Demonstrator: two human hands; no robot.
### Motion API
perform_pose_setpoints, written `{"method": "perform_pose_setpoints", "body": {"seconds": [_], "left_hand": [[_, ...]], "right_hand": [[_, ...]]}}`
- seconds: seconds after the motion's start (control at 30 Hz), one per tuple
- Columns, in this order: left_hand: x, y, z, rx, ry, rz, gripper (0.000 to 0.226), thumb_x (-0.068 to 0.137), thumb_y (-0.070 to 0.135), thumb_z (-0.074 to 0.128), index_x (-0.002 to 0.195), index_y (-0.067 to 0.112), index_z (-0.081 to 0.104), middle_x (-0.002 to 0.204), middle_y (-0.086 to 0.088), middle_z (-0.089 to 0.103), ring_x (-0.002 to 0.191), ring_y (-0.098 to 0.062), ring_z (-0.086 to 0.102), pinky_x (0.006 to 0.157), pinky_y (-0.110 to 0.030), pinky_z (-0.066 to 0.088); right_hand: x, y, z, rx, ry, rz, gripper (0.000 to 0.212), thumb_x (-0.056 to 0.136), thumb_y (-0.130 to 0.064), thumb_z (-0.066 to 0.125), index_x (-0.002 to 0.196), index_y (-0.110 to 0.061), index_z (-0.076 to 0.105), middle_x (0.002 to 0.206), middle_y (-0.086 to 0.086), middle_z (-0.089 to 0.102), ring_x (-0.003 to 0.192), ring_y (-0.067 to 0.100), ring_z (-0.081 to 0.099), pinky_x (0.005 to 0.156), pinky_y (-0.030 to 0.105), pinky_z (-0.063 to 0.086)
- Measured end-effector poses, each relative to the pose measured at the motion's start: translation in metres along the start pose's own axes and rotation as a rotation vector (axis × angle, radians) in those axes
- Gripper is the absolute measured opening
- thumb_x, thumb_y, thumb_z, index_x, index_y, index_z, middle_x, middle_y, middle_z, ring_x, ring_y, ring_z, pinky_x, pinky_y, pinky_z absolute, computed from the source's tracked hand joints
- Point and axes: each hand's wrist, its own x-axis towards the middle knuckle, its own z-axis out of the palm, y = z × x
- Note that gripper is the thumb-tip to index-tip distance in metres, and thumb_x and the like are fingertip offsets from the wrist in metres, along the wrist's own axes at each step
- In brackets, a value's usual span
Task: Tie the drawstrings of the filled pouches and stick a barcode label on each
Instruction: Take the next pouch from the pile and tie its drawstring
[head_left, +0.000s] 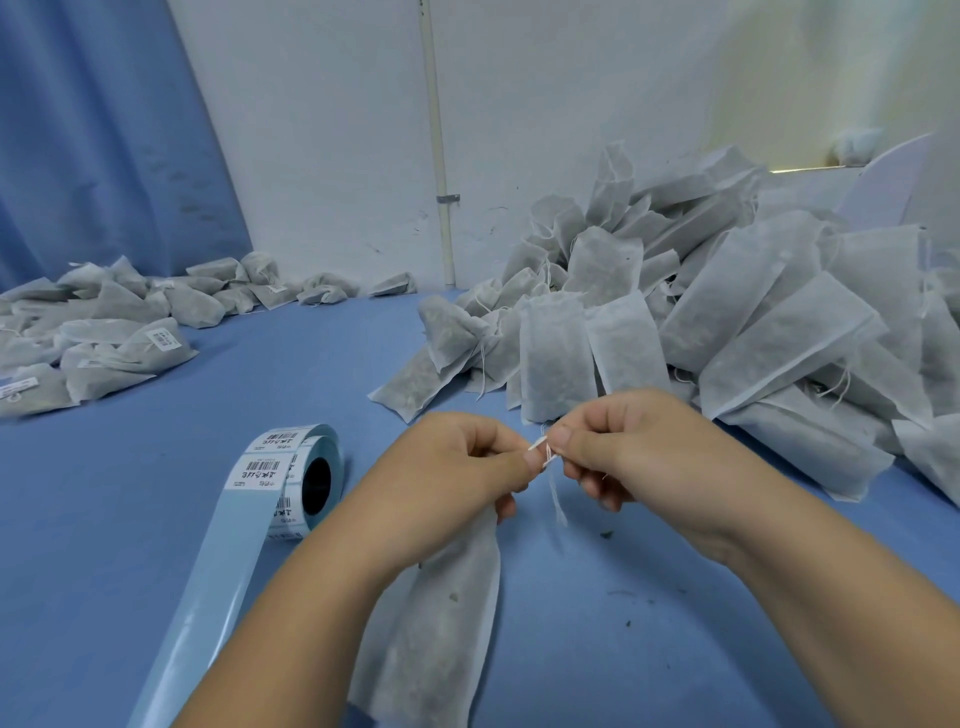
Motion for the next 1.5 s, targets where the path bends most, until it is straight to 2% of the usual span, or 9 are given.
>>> {"method": "perform_pose_setpoints", "body": {"seconds": [0.27,0.5,0.7,0.87,0.97,1.13,1.23,1.37,1.5], "left_hand": [[-0.002,0.001,0.001,-0.030,0.053,-0.022,0.027,0.080,0.048,0.075,0.074,0.021,0.075,0.059,0.004,0.066,0.063,-0.018,0.049,0.063,-0.033,0.036],[-0.001,-0.001,0.002,-0.079,0.109,0.000,0.023,0.082,0.037,0.077,0.070,0.017,0.076,0.054,0.003,0.064,0.051,-0.007,0.055,0.048,-0.013,0.038],[0.001,-0.002,0.002,-0.120,0.103,-0.011,0.024,0.081,0.034,0.077,0.069,0.013,0.074,0.056,0.000,0.065,0.053,-0.011,0.056,0.053,-0.018,0.042],[0.002,-0.003,0.005,-0.219,0.077,0.008,0.019,0.081,0.032,0.078,0.072,0.015,0.077,0.056,0.001,0.063,0.052,-0.011,0.054,0.052,-0.014,0.043],[0.003,-0.004,0.008,-0.307,0.050,-0.022,0.015,0.081,0.025,0.079,0.073,0.012,0.078,0.061,-0.001,0.065,0.051,-0.011,0.052,0.053,-0.017,0.045],[0.005,-0.004,0.012,-0.408,0.038,-0.030,0.011,0.080,0.019,0.078,0.072,0.011,0.078,0.065,-0.001,0.065,0.052,-0.011,0.049,0.055,-0.023,0.047],[0.006,-0.004,0.011,-0.406,0.070,-0.025,0.012,0.078,0.022,0.078,0.070,0.012,0.078,0.064,-0.001,0.065,0.052,-0.012,0.049,0.057,-0.025,0.046],[0.006,-0.003,0.010,-0.401,0.105,-0.005,0.013,0.078,0.025,0.079,0.067,0.017,0.078,0.065,0.001,0.066,0.052,-0.011,0.049,0.058,-0.025,0.048],[0.004,-0.002,0.009,-0.363,0.115,0.027,0.017,0.081,0.024,0.077,0.065,0.020,0.077,0.065,0.003,0.066,0.053,-0.011,0.049,0.059,-0.025,0.048]], "right_hand": [[0.006,0.004,0.001,0.227,-0.054,0.128,0.018,0.089,-0.012,0.063,0.071,-0.008,0.062,0.056,-0.001,0.047,0.047,0.010,0.036,0.042,0.021,0.030],[0.010,0.008,0.004,0.464,-0.087,0.213,0.020,0.086,-0.009,0.064,0.067,-0.010,0.067,0.057,-0.001,0.043,0.046,0.009,0.032,0.038,0.019,0.023],[0.011,0.009,0.006,0.582,-0.116,0.254,0.023,0.087,-0.011,0.063,0.064,-0.012,0.068,0.056,-0.003,0.037,0.044,0.008,0.027,0.036,0.018,0.021],[0.011,0.007,0.007,0.717,-0.154,0.303,0.011,0.082,-0.012,0.065,0.072,-0.014,0.060,0.053,-0.006,0.032,0.039,0.006,0.024,0.033,0.016,0.020],[0.012,0.008,0.009,0.752,-0.121,0.277,0.012,0.083,-0.011,0.065,0.073,-0.012,0.058,0.052,-0.005,0.031,0.037,0.005,0.024,0.031,0.016,0.021],[0.013,0.013,0.010,0.633,-0.027,0.150,0.006,0.082,-0.010,0.068,0.079,-0.007,0.063,0.055,-0.004,0.028,0.042,0.007,0.024,0.035,0.018,0.021],[0.012,0.013,0.009,0.497,0.054,0.064,0.012,0.081,-0.014,0.071,0.085,-0.003,0.073,0.056,-0.004,0.036,0.044,0.009,0.028,0.037,0.019,0.026],[0.005,0.005,0.003,0.223,0.240,-0.187,0.009,0.082,-0.018,0.072,0.077,-0.024,0.075,0.055,-0.009,0.048,0.046,0.007,0.040,0.043,0.017,0.035],[-0.005,-0.006,0.004,0.017,0.188,-0.306,0.010,0.078,-0.023,0.070,0.069,-0.026,0.074,0.050,-0.007,0.053,0.045,0.006,0.039,0.044,0.016,0.034]]}}
